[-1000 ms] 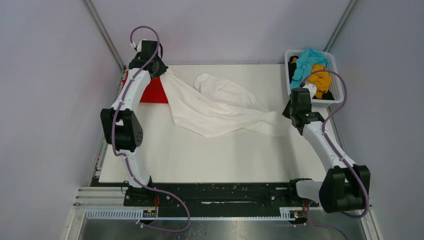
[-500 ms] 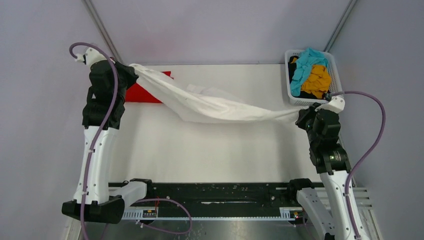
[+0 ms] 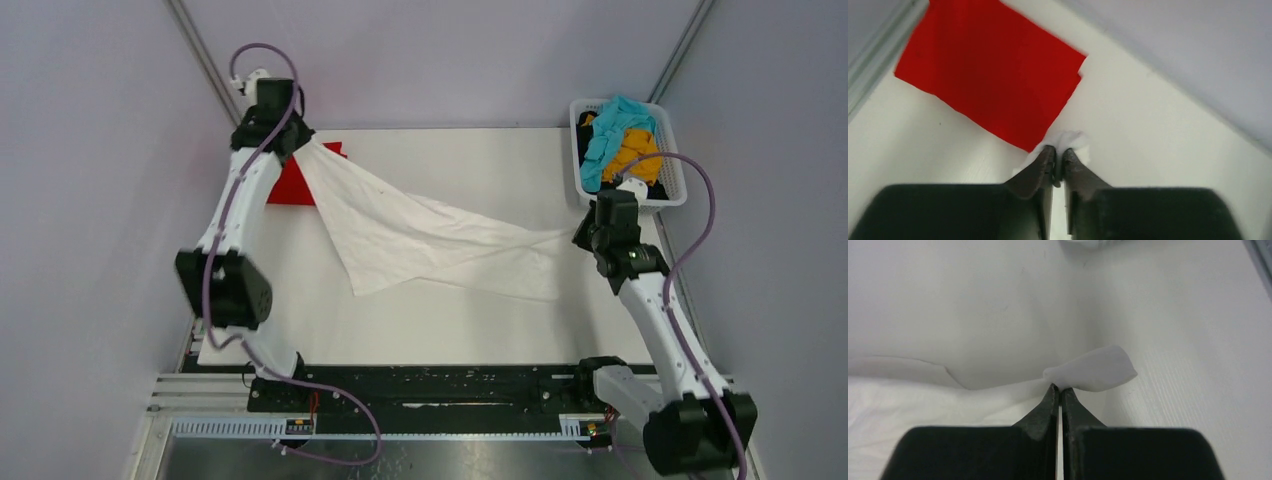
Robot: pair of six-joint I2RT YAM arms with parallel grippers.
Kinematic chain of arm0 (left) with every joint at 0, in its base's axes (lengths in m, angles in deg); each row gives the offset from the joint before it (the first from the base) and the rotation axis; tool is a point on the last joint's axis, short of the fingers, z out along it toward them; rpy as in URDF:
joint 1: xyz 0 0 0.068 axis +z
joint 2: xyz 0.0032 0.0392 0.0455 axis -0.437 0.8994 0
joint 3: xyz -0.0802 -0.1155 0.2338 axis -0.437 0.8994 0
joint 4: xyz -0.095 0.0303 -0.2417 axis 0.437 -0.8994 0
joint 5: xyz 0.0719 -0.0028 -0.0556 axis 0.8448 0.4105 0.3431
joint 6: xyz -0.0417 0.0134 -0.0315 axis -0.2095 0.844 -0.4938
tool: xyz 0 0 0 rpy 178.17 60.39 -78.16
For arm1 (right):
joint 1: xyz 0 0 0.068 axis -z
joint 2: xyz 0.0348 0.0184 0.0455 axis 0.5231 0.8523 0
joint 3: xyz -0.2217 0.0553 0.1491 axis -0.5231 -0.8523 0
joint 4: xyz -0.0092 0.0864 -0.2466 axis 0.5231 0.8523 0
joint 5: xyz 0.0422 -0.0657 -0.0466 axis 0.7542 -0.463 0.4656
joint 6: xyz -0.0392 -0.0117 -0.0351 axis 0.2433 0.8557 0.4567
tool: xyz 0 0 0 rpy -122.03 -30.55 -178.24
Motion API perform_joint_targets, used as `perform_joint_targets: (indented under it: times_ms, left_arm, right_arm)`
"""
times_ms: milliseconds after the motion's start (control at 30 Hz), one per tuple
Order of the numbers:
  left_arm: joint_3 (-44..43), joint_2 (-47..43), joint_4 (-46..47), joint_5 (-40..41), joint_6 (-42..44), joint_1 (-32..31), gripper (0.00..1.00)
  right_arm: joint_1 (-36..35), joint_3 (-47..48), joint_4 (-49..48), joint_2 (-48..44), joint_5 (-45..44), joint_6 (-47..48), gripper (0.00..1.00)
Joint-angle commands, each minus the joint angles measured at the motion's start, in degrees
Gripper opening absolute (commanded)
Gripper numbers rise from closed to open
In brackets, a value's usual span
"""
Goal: Fold and stack the t-shirts
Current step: Flatten out the tshirt
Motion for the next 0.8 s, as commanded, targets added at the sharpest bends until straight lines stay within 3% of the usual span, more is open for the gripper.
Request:
perform_joint_targets:
  times_ms: [0, 33, 100, 200, 233, 300, 400, 533, 633, 667, 733, 767]
  left_arm:
    - [-7.3, 17.3, -7.6, -3.0, 0.2, 0.0, 0.25]
    - [-8.7, 20.1, -8.9, -4.3, 0.1, 0.0, 0.4]
    - [-9.6, 22.9, -9.8, -5.9, -0.3, -0.3, 0.61]
    - [-4.9, 19.4, -7.1, -5.2, -0.1, -1.7, 0.94]
    - [-2.3, 16.8, -5.9, -4.9, 0.3, -2.4, 0.98]
    - [3.6, 11.1, -3.8, -4.6, 0.2, -3.6, 0.99]
    - [13.7, 0.8, -1.8, -4.1, -0.5, -6.0, 0.99]
    - [28.2, -10.2, -2.4, -0.9, -3.9, -10.2, 0.99]
    - [38.5, -17.3, -2.9, -0.2, -7.8, -14.5, 0.99]
    - [41.7, -19.1, -2.9, -0.2, -9.1, -16.1, 0.99]
    - [46.5, -21.8, -3.5, -0.3, -11.0, -18.9, 0.99]
    - [48.2, -22.7, -4.3, -0.6, -11.9, -20.1, 0.99]
  right_arm:
    - [0.3, -0.1, -3.5, 8.8, -2.7, -1.5, 0.0]
    - [0.3, 0.2, -4.0, 10.8, -3.8, -1.8, 0.0]
    - [0.3, 0.9, -4.0, 15.3, -5.7, -2.4, 0.01]
    - [0.3, 2.0, -4.2, 19.5, -6.1, -3.9, 0.04]
    - [0.3, 2.1, -4.3, 20.7, -6.1, -4.4, 0.05]
    - [0.3, 1.9, -3.7, 22.3, -6.2, -5.6, 0.06]
    - [0.3, 1.1, -1.2, 22.9, -8.2, -8.1, 0.16]
    - [0.8, -0.7, 4.3, 20.3, -16.0, -11.6, 0.27]
    - [1.3, -3.0, 6.2, 15.5, -16.9, -13.7, 0.46]
    - [1.4, -4.0, 6.4, 13.7, -16.6, -14.1, 0.59]
    - [1.4, -4.9, 7.1, 10.0, -17.5, -15.5, 0.95]
    - [1.5, -5.1, 7.6, 7.8, -18.4, -16.3, 0.99]
